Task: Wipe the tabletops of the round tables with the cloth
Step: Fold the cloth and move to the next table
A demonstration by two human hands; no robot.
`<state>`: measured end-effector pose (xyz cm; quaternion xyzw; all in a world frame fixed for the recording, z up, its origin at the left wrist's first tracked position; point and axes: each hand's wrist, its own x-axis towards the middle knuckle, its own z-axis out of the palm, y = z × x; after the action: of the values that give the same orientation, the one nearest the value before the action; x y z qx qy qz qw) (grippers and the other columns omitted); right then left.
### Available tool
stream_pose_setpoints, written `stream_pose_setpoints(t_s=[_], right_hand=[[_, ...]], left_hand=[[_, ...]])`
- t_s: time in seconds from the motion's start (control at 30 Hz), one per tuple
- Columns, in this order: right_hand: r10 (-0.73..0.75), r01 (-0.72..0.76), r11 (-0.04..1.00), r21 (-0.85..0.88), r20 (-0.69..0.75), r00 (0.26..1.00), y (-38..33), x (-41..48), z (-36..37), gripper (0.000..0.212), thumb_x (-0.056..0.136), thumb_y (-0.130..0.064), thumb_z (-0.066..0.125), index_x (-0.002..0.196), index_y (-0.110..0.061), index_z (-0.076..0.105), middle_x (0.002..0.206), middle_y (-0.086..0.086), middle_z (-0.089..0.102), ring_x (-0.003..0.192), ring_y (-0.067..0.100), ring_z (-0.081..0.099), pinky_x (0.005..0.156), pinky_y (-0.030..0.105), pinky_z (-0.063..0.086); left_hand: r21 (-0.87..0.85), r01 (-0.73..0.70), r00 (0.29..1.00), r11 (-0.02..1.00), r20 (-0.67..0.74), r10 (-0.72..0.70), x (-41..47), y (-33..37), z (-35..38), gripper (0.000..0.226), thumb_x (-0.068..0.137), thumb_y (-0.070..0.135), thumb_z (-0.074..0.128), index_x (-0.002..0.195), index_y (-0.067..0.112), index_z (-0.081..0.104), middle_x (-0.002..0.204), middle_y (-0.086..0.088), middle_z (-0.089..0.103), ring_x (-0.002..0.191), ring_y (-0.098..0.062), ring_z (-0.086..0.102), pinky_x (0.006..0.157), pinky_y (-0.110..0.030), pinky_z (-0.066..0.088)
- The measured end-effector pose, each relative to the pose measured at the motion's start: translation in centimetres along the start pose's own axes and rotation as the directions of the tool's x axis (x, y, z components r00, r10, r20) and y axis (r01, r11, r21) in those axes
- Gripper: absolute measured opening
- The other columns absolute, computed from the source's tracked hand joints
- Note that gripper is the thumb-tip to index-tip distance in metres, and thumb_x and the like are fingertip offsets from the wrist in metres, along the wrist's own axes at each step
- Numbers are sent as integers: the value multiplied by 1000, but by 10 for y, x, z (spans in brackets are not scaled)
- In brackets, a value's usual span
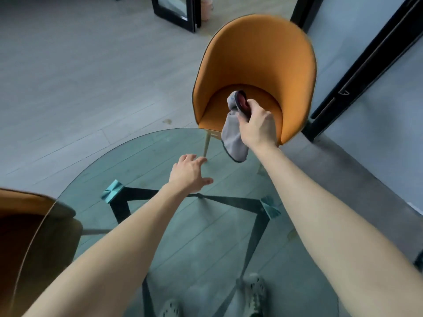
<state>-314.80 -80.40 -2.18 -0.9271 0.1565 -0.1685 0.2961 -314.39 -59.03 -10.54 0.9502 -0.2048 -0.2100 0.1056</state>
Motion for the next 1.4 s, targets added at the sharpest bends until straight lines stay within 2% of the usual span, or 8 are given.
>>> stream_pose_setpoints(t_s=[0.13, 0.27, 0.43, 0.7, 0.83, 1.17, 1.3, 1.4], right_hand=[[-368, 406, 874, -267, 182, 912, 26, 65, 60, 30, 99, -6, 62, 129, -10, 62, 103, 17, 76, 93, 43, 72, 84, 52, 58], [-318, 475, 851, -224, 500, 805, 47, 80, 126, 37, 98, -9, 53, 134, -17, 55, 117, 15, 74, 110, 41, 70, 91, 49, 52], [-182, 242, 970, 27, 739, 649, 52, 91, 154, 69, 94, -87, 41, 119, -26, 62, 114, 3, 68, 103, 31, 63, 91, 44, 49], [-140, 287, 958, -18, 844, 518, 59, 133, 170, 43, 108, -49, 59, 115, -11, 78, 117, 14, 76, 109, 34, 68, 82, 39, 48], [-59, 76, 997, 15, 783, 620, 105, 119, 150, 49, 108, -51, 58, 85, -12, 75, 85, 9, 69, 86, 30, 63, 67, 38, 40], [205, -268, 963, 34, 554, 807, 222, 14, 66, 49, 101, -64, 49, 93, -23, 76, 93, 1, 79, 97, 31, 70, 86, 42, 58], [313, -411, 906, 98, 496, 810, 268, -50, 29, 60, 89, -78, 44, 91, -26, 72, 92, 3, 80, 93, 31, 77, 90, 50, 62], [377, -480, 866, 143, 443, 813, 290, -108, 4, 66, 86, -81, 44, 98, -23, 73, 93, 2, 81, 93, 29, 78, 91, 49, 63]], left_hand=[[73, 211, 977, 975, 19, -213, 34, 35, 25, 119, 73, 83, 73, 166, 45, 10, 173, -14, 6, 159, -37, 5, 127, -52, 20], [140, 321, 942, 937, 50, -331, 56, 61, 36, 132, 66, 88, 74, 166, 47, -4, 173, -21, -8, 160, -44, -4, 127, -58, 18], [156, 336, 934, 929, 67, -350, 59, 63, 36, 130, 69, 79, 80, 166, 43, 1, 174, -22, -9, 160, -46, -5, 127, -60, 19], [137, 337, 935, 932, 73, -348, 56, 62, 31, 133, 68, 80, 80, 166, 45, -3, 173, -24, -9, 160, -48, -5, 128, -62, 19], [124, 349, 932, 929, 56, -357, 55, 60, 30, 134, 64, 83, 79, 165, 48, -2, 174, -23, -7, 161, -47, -4, 128, -60, 19], [-5, 439, 896, 898, -64, -439, 45, 72, 25, 127, 60, 70, 92, 163, 44, 23, 172, -18, 15, 160, -38, 13, 128, -54, 23], [123, 148, 941, 981, -324, -101, 7, 130, 56, 67, 79, 31, 89, 138, 28, 59, 139, -7, 49, 130, -32, 44, 107, -42, 40], [124, -99, 952, 987, -277, 130, -33, 187, 88, 50, 84, 41, 83, 128, 27, 66, 127, -1, 55, 120, -26, 50, 104, -38, 41]])
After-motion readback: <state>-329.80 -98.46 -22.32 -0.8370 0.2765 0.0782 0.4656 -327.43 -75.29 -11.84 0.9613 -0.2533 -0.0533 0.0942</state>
